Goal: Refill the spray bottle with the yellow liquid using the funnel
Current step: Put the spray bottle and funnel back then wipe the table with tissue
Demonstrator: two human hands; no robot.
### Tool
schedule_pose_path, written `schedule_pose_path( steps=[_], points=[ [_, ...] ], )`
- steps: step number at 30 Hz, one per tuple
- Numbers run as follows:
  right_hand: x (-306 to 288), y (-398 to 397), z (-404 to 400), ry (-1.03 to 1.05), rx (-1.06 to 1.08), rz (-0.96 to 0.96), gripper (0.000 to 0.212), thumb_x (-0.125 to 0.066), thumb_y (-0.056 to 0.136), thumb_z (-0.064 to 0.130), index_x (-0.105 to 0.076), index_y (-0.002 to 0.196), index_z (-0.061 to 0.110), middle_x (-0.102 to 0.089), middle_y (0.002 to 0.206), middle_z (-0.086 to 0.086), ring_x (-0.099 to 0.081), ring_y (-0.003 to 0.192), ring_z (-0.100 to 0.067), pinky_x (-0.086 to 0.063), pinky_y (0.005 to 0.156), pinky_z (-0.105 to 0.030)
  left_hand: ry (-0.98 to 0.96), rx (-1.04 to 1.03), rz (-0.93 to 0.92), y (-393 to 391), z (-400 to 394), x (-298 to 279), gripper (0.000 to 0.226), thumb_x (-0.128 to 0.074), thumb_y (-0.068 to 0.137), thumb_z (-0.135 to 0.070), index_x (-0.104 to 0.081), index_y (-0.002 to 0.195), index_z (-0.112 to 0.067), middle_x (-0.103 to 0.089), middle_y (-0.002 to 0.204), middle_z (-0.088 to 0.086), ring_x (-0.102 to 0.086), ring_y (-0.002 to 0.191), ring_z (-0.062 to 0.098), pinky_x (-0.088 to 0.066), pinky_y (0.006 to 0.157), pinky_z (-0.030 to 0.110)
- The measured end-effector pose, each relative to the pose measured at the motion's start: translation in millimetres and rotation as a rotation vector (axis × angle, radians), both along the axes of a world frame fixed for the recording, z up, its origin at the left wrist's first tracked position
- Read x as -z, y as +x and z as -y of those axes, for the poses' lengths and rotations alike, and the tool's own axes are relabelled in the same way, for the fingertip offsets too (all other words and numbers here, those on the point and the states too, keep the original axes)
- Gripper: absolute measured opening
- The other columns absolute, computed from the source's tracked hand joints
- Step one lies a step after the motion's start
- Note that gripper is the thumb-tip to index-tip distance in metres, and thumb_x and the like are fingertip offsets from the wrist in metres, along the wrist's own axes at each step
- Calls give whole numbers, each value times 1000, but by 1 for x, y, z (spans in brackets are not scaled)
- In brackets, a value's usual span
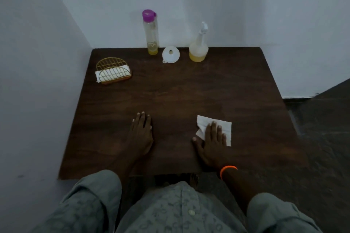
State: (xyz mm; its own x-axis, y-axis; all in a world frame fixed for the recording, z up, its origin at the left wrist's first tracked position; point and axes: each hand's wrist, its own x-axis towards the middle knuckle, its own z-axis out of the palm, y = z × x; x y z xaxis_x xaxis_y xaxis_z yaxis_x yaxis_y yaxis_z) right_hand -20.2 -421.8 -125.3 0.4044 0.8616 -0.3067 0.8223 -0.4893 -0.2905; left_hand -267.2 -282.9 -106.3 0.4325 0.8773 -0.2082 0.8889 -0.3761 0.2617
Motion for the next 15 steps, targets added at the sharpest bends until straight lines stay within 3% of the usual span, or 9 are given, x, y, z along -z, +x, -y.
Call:
schedule_pose_path(
  steps=[6, 8, 12, 15],
  points=[
    [-2, -91, -18, 38, -373, -22, 93, -22, 93, 71, 2, 158, 10, 12, 165, -13, 11, 152, -32, 0, 124, -50, -19, -84, 5, -27, 10, 2, 61, -20, 97, -27, -47, 143, 3, -41, 151, 26, -36, 143, 42, -33, 114, 55],
    [-1, -121, -20, 28, -537, -43, 91, -25, 94, 70, -5, 158, 8, 6, 165, -15, 4, 153, -33, -6, 123, -53, -33, -112, -9, -37, 11, 2, 66, -18, 95, -32, -44, 145, 2, -38, 153, 26, -32, 145, 41, -29, 116, 54],
    [6, -162, -19, 9, -877, -49, 87, -24, 91, 70, -36, 150, 7, -33, 158, -19, -34, 145, -37, -36, 112, -56, -52, -89, -111, -49, 13, -6, 67, -44, 99, -31, -20, 156, -4, -13, 164, 20, -8, 153, 34, -10, 123, 46],
    [13, -164, -15, -14, -952, 21, 86, -15, 92, 70, -40, 149, 10, -35, 158, -15, -35, 145, -33, -33, 116, -51, -29, -61, -150, -50, 19, -6, 70, -52, 98, -28, -21, 156, -3, -15, 163, 22, -11, 153, 35, -13, 123, 47]
  ],
)
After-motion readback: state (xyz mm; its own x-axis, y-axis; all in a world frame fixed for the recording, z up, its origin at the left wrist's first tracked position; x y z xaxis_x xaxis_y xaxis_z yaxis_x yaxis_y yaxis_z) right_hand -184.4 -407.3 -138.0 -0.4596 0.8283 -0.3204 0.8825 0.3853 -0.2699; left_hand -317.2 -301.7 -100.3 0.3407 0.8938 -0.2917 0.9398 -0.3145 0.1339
